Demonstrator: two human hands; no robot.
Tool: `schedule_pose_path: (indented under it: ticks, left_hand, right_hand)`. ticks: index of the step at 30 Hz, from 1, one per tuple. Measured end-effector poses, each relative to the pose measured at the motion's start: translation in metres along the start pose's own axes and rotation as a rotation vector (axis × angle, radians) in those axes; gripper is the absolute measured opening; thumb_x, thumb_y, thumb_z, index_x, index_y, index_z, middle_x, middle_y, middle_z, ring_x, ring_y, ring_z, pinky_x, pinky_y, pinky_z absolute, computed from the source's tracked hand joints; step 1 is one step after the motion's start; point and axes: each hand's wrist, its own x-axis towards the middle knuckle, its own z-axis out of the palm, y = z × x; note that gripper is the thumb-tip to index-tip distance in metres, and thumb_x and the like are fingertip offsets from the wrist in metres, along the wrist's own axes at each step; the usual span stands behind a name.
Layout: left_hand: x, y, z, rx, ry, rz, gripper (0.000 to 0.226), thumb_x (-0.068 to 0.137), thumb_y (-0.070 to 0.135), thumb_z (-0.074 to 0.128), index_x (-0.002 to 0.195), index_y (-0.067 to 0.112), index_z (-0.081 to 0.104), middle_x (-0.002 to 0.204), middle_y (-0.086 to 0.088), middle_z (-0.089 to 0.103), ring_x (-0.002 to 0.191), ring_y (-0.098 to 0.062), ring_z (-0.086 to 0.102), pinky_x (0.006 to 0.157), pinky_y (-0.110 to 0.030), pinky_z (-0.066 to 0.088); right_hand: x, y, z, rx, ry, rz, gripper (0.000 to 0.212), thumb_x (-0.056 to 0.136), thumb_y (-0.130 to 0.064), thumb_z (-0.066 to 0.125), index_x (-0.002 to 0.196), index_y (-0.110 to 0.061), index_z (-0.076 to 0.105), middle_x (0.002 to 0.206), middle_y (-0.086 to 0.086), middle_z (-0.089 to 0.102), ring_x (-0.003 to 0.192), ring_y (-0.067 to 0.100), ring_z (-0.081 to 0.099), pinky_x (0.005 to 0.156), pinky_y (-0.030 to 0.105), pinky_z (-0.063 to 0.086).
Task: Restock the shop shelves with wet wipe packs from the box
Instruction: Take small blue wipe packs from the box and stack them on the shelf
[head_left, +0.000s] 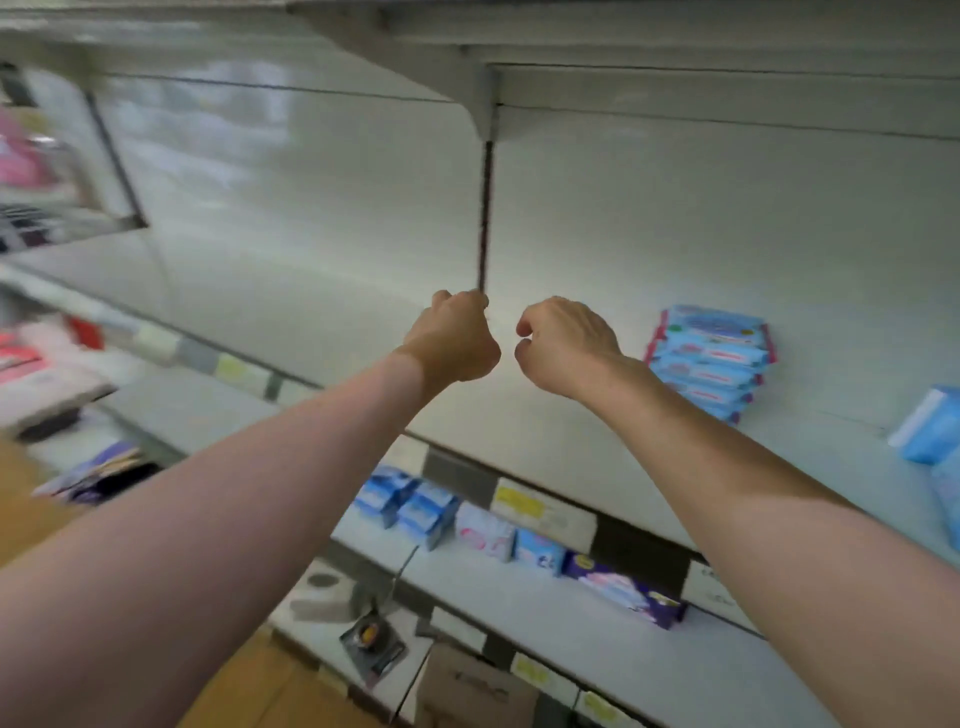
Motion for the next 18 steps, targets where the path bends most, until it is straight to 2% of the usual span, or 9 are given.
schedule_pose_path:
  ticks: [2, 3, 6, 9, 11, 13, 14, 16, 18]
  left_hand:
    - [-0.021, -0.027, -0.017, 0.04, 0.006, -0.096, 0.058, 0.087, 0.009, 0.049, 0.144, 0.019, 0.038, 0.142, -0.01, 0.037, 0.123, -0.025, 0.049, 0.094, -0.029, 0.04]
    - [-0.032, -0.04, -0.023, 0.054, 0.008, -0.154, 0.058, 0.088, 0.01, 0.049, 0.143, 0.019, 0.038, 0.143, -0.01, 0.037, 0.121, -0.025, 0.05, 0.094, -0.029, 0.041]
    - [-0.073, -0.075, -0.039, 0.061, 0.05, -0.296, 0.051, 0.086, 0.007, 0.05, 0.136, 0.012, 0.044, 0.134, -0.014, 0.048, 0.108, -0.027, 0.056, 0.081, -0.031, 0.047]
    - [-0.124, -0.11, -0.054, 0.081, 0.116, -0.436, 0.051, 0.086, 0.005, 0.052, 0.136, 0.009, 0.044, 0.138, -0.015, 0.047, 0.122, -0.028, 0.049, 0.093, -0.032, 0.044]
    - [-0.163, -0.132, -0.065, 0.069, 0.136, -0.539, 0.055, 0.085, 0.003, 0.049, 0.14, 0.01, 0.041, 0.139, -0.014, 0.046, 0.122, -0.027, 0.049, 0.094, -0.034, 0.046]
    - [-0.204, -0.152, -0.077, 0.077, 0.162, -0.633, 0.051, 0.086, 0.005, 0.048, 0.136, 0.01, 0.044, 0.131, -0.014, 0.052, 0.107, -0.027, 0.056, 0.085, -0.037, 0.052]
    - [-0.225, -0.161, -0.082, 0.09, 0.177, -0.683, 0.047, 0.087, 0.007, 0.05, 0.134, 0.009, 0.046, 0.129, -0.014, 0.054, 0.103, -0.028, 0.057, 0.083, -0.038, 0.053]
    - [-0.267, -0.179, -0.091, 0.119, 0.207, -0.786, 0.045, 0.09, 0.011, 0.053, 0.135, 0.008, 0.047, 0.131, -0.015, 0.053, 0.109, -0.03, 0.056, 0.086, -0.037, 0.051]
    - [-0.31, -0.197, -0.099, 0.129, 0.23, -0.894, 0.047, 0.091, 0.01, 0.053, 0.137, 0.008, 0.046, 0.135, -0.015, 0.05, 0.115, -0.031, 0.054, 0.089, -0.038, 0.05]
  right_hand:
    - [-0.004, -0.031, 0.007, 0.031, -0.051, -0.095, 0.03, 0.091, -0.012, 0.049, 0.119, -0.012, 0.06, 0.124, 0.007, 0.058, 0.115, 0.028, 0.052, 0.083, 0.03, 0.041]
    - [-0.007, -0.046, 0.009, 0.041, -0.071, -0.151, 0.03, 0.091, -0.012, 0.05, 0.119, -0.012, 0.06, 0.123, 0.007, 0.059, 0.114, 0.028, 0.053, 0.082, 0.029, 0.04]
    - [-0.026, -0.091, 0.018, 0.062, -0.136, -0.318, 0.029, 0.09, -0.013, 0.052, 0.118, -0.011, 0.061, 0.121, 0.009, 0.06, 0.107, 0.029, 0.055, 0.076, 0.028, 0.039]
    - [-0.051, -0.136, 0.031, 0.055, -0.203, -0.487, 0.022, 0.088, -0.01, 0.052, 0.107, -0.011, 0.063, 0.113, 0.012, 0.062, 0.093, 0.031, 0.054, 0.071, 0.027, 0.037]
    - [-0.072, -0.169, 0.042, 0.057, -0.229, -0.622, 0.027, 0.09, -0.012, 0.051, 0.114, -0.01, 0.063, 0.12, 0.013, 0.061, 0.107, 0.031, 0.056, 0.078, 0.03, 0.042]
    - [-0.099, -0.202, 0.051, 0.065, -0.263, -0.73, 0.03, 0.09, -0.013, 0.052, 0.118, -0.011, 0.062, 0.123, 0.012, 0.06, 0.113, 0.03, 0.055, 0.08, 0.029, 0.042]
    - [-0.114, -0.219, 0.056, 0.071, -0.285, -0.778, 0.028, 0.09, -0.012, 0.052, 0.116, -0.012, 0.063, 0.121, 0.012, 0.061, 0.111, 0.031, 0.056, 0.077, 0.028, 0.04]
    - [-0.145, -0.254, 0.065, 0.066, -0.332, -0.872, 0.024, 0.089, -0.01, 0.051, 0.108, -0.013, 0.064, 0.112, 0.01, 0.064, 0.103, 0.031, 0.058, 0.071, 0.027, 0.038]
    - [-0.177, -0.289, 0.075, 0.045, -0.354, -0.982, 0.008, 0.087, -0.01, 0.051, 0.09, -0.013, 0.058, 0.101, 0.011, 0.063, 0.094, 0.031, 0.058, 0.067, 0.029, 0.04]
